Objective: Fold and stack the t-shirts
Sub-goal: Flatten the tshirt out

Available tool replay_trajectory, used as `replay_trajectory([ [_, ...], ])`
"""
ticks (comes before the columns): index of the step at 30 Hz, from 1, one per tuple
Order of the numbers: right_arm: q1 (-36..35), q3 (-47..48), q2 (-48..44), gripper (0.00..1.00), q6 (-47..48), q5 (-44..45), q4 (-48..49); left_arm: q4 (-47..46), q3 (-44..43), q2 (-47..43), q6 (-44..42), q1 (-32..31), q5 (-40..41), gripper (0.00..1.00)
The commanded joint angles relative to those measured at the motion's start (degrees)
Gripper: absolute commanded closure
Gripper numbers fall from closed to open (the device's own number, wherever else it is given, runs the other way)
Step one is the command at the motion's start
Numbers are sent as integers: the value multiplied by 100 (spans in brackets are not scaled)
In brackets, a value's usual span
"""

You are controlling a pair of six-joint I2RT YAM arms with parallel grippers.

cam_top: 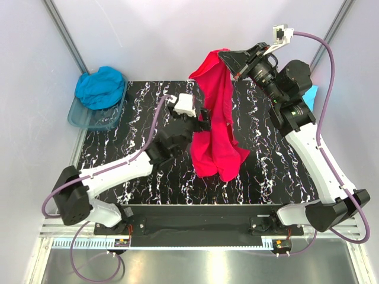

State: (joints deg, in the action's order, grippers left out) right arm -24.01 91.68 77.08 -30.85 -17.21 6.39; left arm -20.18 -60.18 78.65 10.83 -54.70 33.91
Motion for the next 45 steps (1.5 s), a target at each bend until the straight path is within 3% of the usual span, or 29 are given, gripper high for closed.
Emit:
replay_trajectory([
  [1, -42, 69, -97, 100, 79, -19, 371, -135, -432, 307, 42, 91, -174, 15],
  [10, -42, -1, -97, 100, 79, -1, 415, -144, -697, 774, 156, 258, -324, 18],
  [13, -42, 8, -114, 100, 132, 51, 398, -179, -539, 757, 244, 267, -429, 41],
  [14, -25, 51, -105, 100, 123, 51, 389, -179, -417, 713, 296, 267, -464, 55],
  [15, 19, 78, -105, 100, 114, 43, 380, -179, -346, 626, 366, 267, -456, 78],
  [16, 37, 113, -71, 100, 97, 16, 372, -153, -275, 573, 428, 267, -429, 87],
  [18, 98, 245, -35, 100, -17, -54, 363, -100, -29, 450, 552, 258, -377, 97],
  [30, 327, 1457, 246, 100, -88, -124, -120, -232, 1474, -7, 1123, 232, -297, 91],
  [34, 344, 1835, 386, 100, -158, -142, -261, -197, 1825, -113, 1176, 196, -289, 84],
  [39, 362, 1915, 413, 100, -211, -169, -305, -187, 2010, -175, 1211, 179, -315, 57],
  [45, 362, 1783, 308, 100, -185, -142, -305, -267, 2063, -192, 1185, 179, -262, 54],
])
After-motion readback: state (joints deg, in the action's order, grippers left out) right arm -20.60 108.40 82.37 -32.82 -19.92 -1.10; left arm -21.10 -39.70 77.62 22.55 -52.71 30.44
